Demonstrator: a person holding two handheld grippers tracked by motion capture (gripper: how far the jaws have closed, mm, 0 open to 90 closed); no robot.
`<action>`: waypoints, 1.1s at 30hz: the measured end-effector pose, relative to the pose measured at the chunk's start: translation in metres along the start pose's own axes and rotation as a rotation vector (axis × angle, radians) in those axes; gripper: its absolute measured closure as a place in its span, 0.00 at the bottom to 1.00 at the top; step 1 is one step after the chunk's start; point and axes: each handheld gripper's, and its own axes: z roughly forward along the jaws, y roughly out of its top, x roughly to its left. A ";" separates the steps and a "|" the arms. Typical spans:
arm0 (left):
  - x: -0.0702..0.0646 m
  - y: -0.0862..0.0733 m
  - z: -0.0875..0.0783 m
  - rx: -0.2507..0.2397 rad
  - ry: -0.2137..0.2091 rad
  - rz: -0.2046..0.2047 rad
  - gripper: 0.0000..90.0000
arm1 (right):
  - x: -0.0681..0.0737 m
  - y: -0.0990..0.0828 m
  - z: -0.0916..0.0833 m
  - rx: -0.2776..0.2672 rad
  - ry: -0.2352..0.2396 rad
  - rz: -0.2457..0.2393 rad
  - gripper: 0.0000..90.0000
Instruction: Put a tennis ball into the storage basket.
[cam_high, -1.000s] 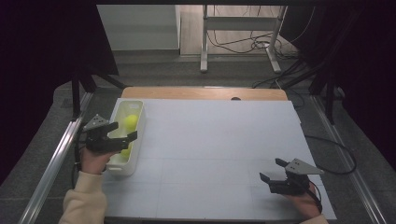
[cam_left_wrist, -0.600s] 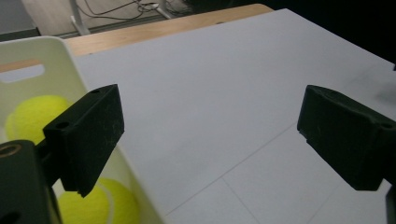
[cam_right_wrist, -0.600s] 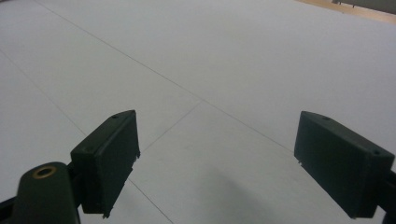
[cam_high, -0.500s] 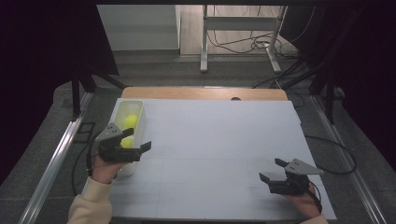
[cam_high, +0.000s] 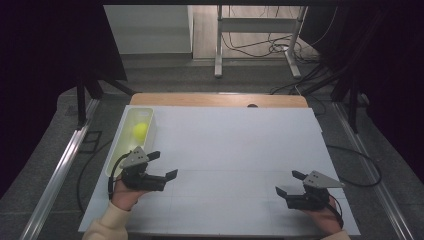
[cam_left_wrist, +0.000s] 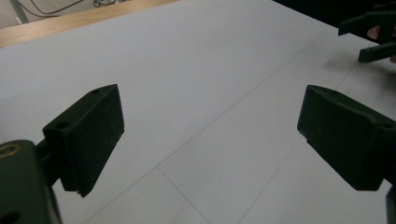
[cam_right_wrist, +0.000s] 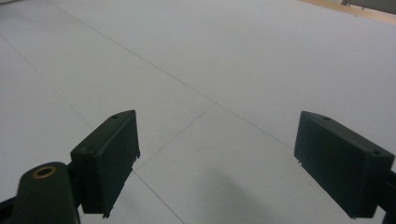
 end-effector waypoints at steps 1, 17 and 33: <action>-0.002 -0.002 0.001 0.001 -0.005 0.000 0.09 | 0.000 0.000 0.000 0.000 0.000 0.000 0.16; -0.026 -0.032 0.006 0.053 -0.037 0.034 0.09 | 0.006 0.002 0.002 0.003 0.019 -0.009 0.16; -0.021 -0.049 0.014 0.107 0.003 0.031 0.09 | 0.009 0.001 0.005 0.016 0.049 -0.021 0.16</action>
